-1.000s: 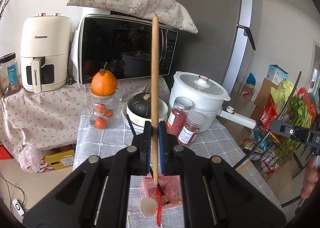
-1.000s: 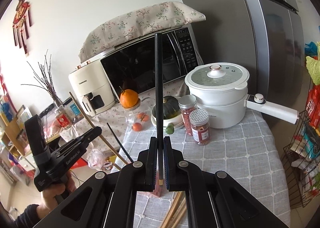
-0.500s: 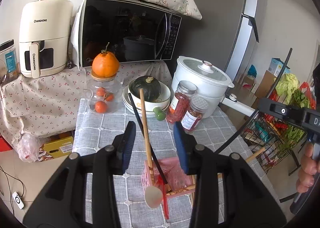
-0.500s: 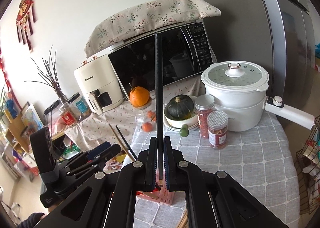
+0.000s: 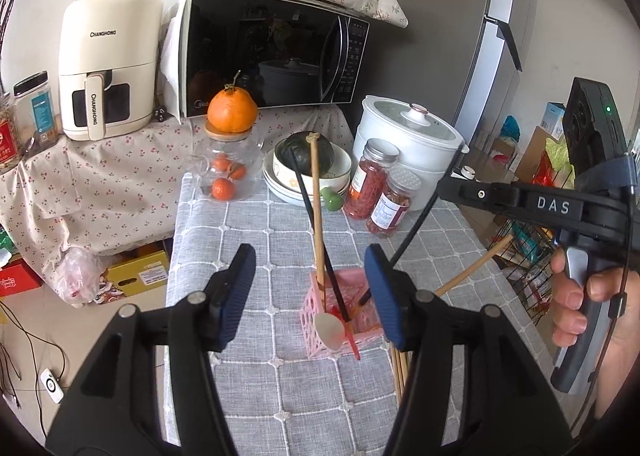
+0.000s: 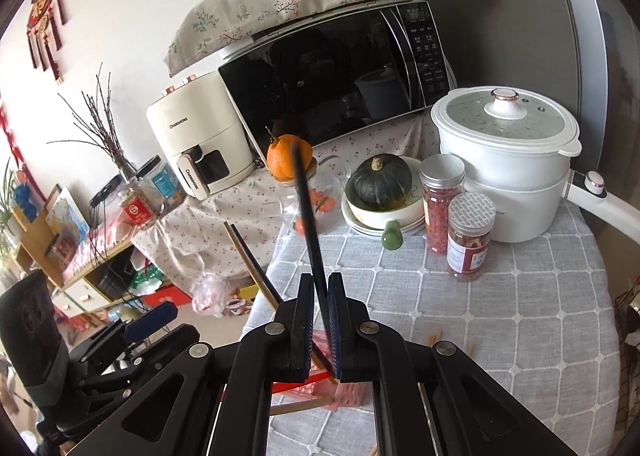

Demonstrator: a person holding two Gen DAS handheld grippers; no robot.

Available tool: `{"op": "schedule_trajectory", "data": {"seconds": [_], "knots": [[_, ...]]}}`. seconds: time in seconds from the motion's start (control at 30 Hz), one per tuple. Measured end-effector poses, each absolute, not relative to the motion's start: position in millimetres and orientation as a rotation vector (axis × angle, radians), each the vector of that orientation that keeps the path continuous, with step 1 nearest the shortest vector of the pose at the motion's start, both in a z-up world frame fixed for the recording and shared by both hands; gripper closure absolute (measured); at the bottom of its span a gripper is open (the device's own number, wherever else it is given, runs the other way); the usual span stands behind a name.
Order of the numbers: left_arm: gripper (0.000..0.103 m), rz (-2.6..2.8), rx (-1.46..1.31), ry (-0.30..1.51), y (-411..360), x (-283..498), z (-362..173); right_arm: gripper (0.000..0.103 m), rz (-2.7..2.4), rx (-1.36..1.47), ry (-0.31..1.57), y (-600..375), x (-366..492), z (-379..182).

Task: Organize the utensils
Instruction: 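Lower the black chopstick into the basket with the right tool and open it, then move both open tools back to the remaining wooden chopsticks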

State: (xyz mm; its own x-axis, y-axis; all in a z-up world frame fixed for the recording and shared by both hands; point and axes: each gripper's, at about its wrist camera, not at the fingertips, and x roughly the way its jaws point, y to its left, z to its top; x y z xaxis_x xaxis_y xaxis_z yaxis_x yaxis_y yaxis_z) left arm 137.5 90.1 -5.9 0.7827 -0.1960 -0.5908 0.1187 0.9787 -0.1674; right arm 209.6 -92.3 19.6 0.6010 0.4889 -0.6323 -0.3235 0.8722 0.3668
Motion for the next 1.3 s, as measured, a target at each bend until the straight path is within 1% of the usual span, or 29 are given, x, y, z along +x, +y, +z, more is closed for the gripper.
{"op": "schedule_trajectory", "data": {"seconds": [0.07,0.1,0.13,0.17,0.23,0.3,0.37,0.47,0.53,0.6,0.7,0.77,1.07,1.3], "knots": [[0.041,-0.167,-0.130,0.657,91,134,-5,0.082,0.481,0.271,0.803,-98,210,19],[0.040,-0.167,-0.131,0.660,91,132,-4,0.080,0.480,0.289,0.801,-102,209,20],[0.040,-0.166,-0.131,0.662,91,130,-4,0.074,0.476,0.301,0.796,-106,207,22],[0.037,-0.164,-0.131,0.662,90,128,-2,0.067,0.469,0.310,0.789,-110,205,25],[0.032,-0.159,-0.132,0.663,88,121,0,0.059,0.453,0.325,0.773,-119,200,30],[0.026,-0.155,-0.138,0.663,86,115,3,0.053,0.439,0.338,0.765,-129,193,35],[0.022,-0.151,-0.142,0.670,83,108,5,0.046,0.413,0.344,0.762,-139,186,38],[0.019,-0.143,-0.150,0.686,80,98,6,0.039,0.373,0.351,0.765,-155,174,38],[0.015,-0.138,-0.160,0.702,77,92,4,0.036,0.343,0.353,0.771,-165,165,35],[0.009,-0.129,-0.168,0.718,73,86,2,0.032,0.310,0.349,0.779,-175,155,32],[0.005,-0.123,-0.167,0.746,66,78,-4,0.028,0.280,0.340,0.789,-186,141,25],[0.005,-0.127,-0.160,0.768,61,73,-8,0.024,0.263,0.329,0.802,-190,134,20],[0.004,-0.128,-0.147,0.853,45,68,-38,0.018,0.198,0.252,0.854,-193,117,-14],[0.001,-0.044,-0.078,0.925,44,79,-72,0.018,0.163,0.159,0.908,-182,125,-59]]}}
